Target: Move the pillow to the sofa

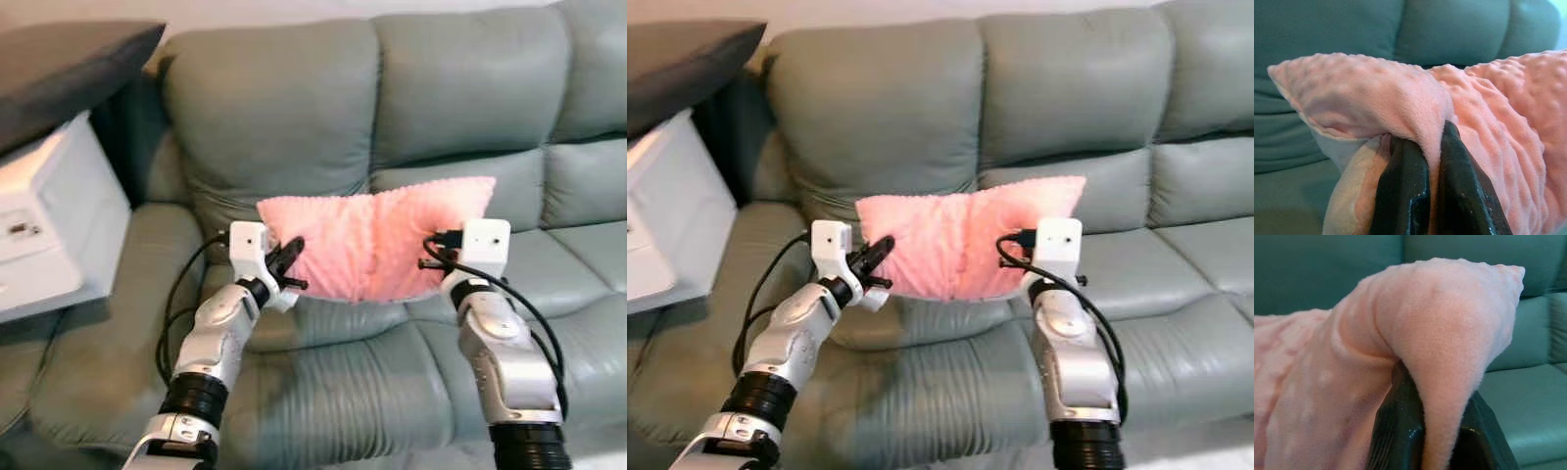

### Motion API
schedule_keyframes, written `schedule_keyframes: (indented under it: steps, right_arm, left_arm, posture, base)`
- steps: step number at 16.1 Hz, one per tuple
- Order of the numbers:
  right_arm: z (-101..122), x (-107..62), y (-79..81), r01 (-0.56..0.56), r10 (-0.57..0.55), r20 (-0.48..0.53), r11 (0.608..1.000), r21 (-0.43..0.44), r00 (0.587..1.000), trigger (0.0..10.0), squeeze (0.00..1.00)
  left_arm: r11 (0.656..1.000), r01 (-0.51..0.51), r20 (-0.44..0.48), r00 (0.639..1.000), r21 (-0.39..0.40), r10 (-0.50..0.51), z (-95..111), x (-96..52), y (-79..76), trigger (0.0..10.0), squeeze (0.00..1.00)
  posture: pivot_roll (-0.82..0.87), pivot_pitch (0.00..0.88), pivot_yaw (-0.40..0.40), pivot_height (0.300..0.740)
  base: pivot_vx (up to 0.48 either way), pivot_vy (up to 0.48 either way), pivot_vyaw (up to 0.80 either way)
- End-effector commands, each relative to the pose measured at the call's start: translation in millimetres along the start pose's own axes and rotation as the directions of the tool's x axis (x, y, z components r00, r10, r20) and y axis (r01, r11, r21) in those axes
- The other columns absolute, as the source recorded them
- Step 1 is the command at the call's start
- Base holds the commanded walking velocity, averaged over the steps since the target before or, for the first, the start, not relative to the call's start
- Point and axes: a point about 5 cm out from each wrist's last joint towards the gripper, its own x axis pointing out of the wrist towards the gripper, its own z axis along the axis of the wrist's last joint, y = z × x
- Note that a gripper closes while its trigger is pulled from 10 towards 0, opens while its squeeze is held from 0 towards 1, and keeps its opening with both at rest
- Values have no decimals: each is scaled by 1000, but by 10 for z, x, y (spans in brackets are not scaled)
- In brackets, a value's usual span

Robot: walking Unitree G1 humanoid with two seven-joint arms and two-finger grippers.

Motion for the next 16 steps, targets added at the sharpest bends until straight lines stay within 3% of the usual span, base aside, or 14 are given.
schedule_keyframes:
  steps: [1, 4, 6, 8, 11, 16]
  right_arm:
    - [86, 10, 102, -37, 37, 39, 999, -4, 999, 10000, 0]
    - [2, 22, 75, -36, 36, 20, 999, -4, 999, 10000, 0]
    - [-126, 73, -41, -3, 3, -20, 1000, -23, 1000, 10000, 0]
    - [-183, 91, -100, 12, -13, -37, 999, -30, 999, 10000, 0]
    - [-326, 13, -240, 52, -55, -80, 998, -38, 995, 10000, 0]
    - [-526, -166, -222, 19, -20, -113, 1000, -13, 993, 10000, 0]
  left_arm:
    - [1000, -7, 7, 1000, 4, 7, 29, -15, 35, 10000, 0]
    - [997, -64, -31, 997, 42, 65, -121, -83, 146, 10000, 0]
    - [985, -138, -90, 985, 103, 147, -293, -199, 326, 10000, 0]
    - [980, -162, -125, 976, 120, 177, -382, -243, 393, 10000, 0]
    - [970, -205, -157, 962, 134, 225, -503, -294, 442, 10000, 0]
    - [952, -238, -157, 950, 193, 270, -571, -433, 569, 10000, 0]
  posture:
    - [-212, 0, 57, 740]
    - [-198, 0, 56, 740]
    - [-181, 0, 59, 740]
    - [-181, 0, 60, 740]
    - [-179, 0, 69, 740]
    - [-152, 104, 80, 740]
  base:
    - [0, 0, 0]
    - [0, 0, 0]
    - [0, 0, 0]
    - [0, 0, 0]
    - [0, 0, 0]
    - [0, 0, 0]
